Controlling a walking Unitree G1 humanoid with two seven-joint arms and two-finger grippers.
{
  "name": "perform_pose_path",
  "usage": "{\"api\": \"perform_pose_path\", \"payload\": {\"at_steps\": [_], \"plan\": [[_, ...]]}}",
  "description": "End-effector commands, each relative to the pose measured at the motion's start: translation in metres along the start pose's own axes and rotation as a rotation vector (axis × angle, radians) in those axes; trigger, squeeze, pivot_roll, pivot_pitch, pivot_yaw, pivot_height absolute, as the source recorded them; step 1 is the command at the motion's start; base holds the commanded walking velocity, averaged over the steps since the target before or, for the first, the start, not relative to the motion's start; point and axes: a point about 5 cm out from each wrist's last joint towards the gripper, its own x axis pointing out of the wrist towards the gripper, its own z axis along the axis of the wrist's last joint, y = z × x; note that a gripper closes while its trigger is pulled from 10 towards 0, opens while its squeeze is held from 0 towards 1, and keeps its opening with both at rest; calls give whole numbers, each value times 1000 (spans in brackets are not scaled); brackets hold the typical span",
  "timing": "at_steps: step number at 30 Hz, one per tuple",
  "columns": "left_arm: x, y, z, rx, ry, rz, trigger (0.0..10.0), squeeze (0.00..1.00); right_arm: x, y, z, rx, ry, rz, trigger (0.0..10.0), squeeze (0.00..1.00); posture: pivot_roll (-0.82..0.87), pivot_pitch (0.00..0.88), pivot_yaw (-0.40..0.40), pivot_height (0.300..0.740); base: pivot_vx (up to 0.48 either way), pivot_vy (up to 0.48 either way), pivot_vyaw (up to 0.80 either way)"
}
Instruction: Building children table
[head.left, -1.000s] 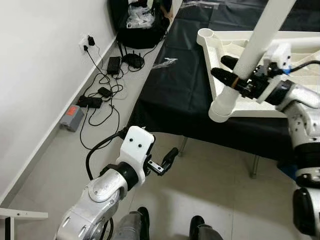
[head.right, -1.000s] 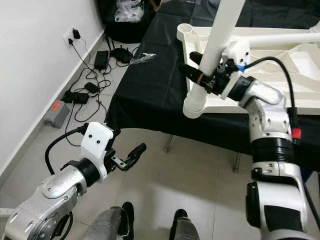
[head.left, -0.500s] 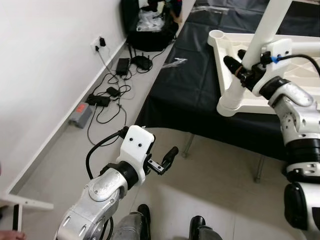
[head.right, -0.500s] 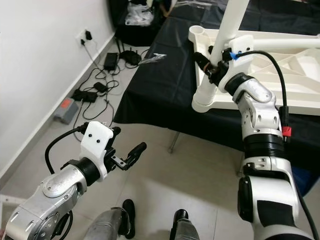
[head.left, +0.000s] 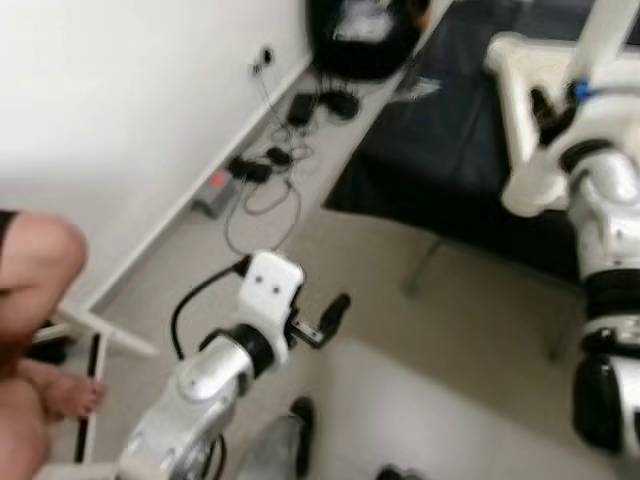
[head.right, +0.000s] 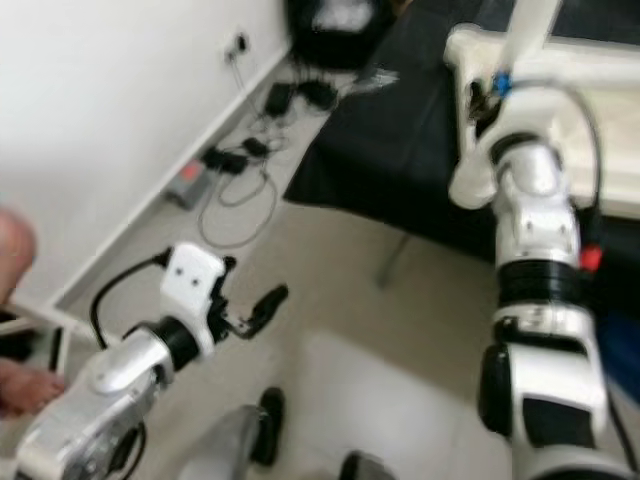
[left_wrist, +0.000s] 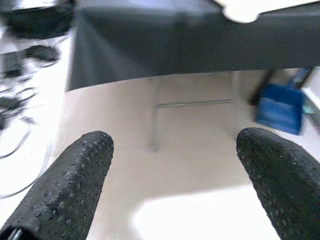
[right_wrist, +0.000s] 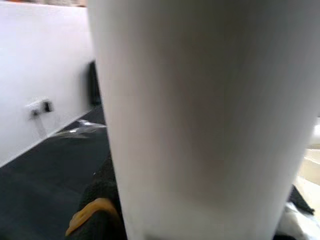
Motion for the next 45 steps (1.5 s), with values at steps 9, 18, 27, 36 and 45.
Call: {"api": "perform_pose_path", "payload": {"at_steps": [9,18,27,36,45], "plan": [[-2,-1,-3,0,12,-9,10000,0,-16,-12,-60,14,279,-287,10000,0,190,330,25,740,0,0,0],[-1,-2,-3,1,10,-12,10000,0,-14,-8,-54,87,279,-432,10000,0,193,327,27,740,0,0,0],[-2,-2,-4,2,12,-12,10000,0,-9,-14,-39,172,259,-559,10000,0,190,316,26,740,0,0,0],[-1,-2,-4,2,11,-13,10000,0,-8,-22,-18,236,196,-717,10000,0,191,303,25,740,0,0,0],[-2,-1,-4,6,11,-10,10000,0,-17,-26,-18,234,209,-883,10000,0,194,299,23,740,0,0,0]]}}
